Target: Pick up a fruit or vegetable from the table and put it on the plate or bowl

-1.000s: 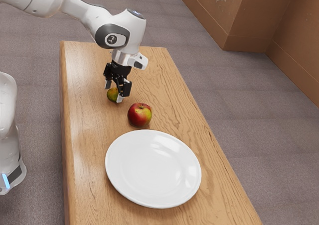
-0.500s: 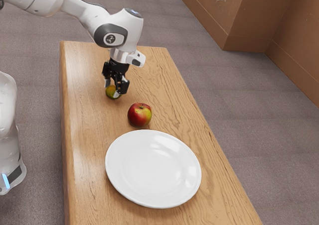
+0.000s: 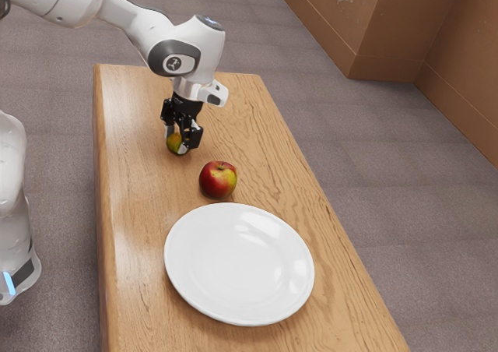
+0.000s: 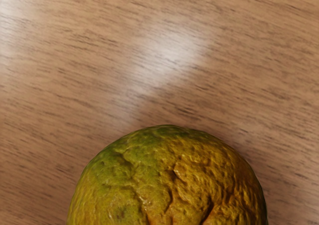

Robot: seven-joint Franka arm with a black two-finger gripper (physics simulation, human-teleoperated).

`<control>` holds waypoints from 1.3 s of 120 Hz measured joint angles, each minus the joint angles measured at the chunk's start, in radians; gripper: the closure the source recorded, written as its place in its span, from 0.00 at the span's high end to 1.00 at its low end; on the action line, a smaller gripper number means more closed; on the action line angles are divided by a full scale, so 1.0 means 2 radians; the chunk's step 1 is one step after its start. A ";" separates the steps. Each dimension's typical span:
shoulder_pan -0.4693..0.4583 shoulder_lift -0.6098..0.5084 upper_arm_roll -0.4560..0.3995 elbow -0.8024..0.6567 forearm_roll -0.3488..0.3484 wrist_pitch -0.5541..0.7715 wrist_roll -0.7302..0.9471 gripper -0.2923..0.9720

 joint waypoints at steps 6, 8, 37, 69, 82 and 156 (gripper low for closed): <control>0.000 0.000 0.000 0.000 0.000 0.000 -0.001 0.49; 0.000 0.000 0.000 0.001 0.000 0.000 -0.001 0.49; 0.000 -0.006 -0.010 0.033 0.003 -0.003 -0.003 0.47; -0.001 0.017 -0.044 0.144 0.014 -0.034 -0.004 0.48; -0.002 0.073 -0.071 0.209 0.013 -0.042 -0.003 0.48; -0.007 0.151 -0.319 0.322 -0.034 -0.062 -0.005 0.47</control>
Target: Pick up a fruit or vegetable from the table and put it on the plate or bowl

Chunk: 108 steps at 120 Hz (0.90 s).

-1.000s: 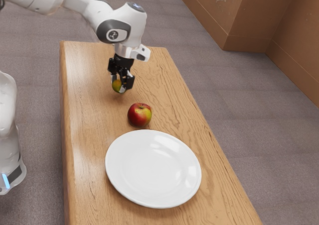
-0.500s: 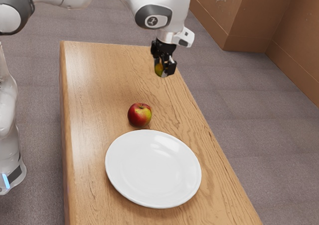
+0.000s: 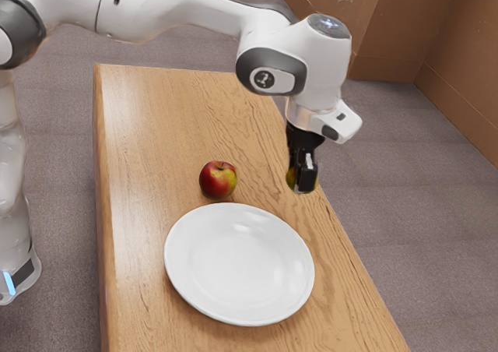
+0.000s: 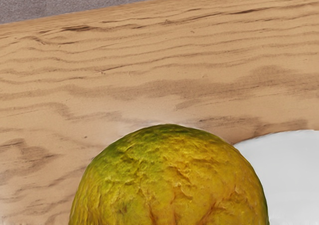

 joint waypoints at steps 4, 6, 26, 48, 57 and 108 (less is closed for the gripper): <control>-0.005 -0.001 -0.011 -0.001 -0.001 -0.003 -0.001 0.47; -0.006 -0.002 -0.017 -0.002 -0.002 -0.004 -0.002 0.47; -0.013 -0.002 -0.070 -0.017 -0.019 -0.013 -0.019 0.47; -0.022 -0.003 -0.080 -0.086 -0.045 0.006 -0.043 0.47; -0.013 -0.003 -0.080 -0.102 -0.056 0.020 -0.051 0.47; -0.003 -0.014 -0.081 -0.104 -0.073 0.043 -0.086 0.75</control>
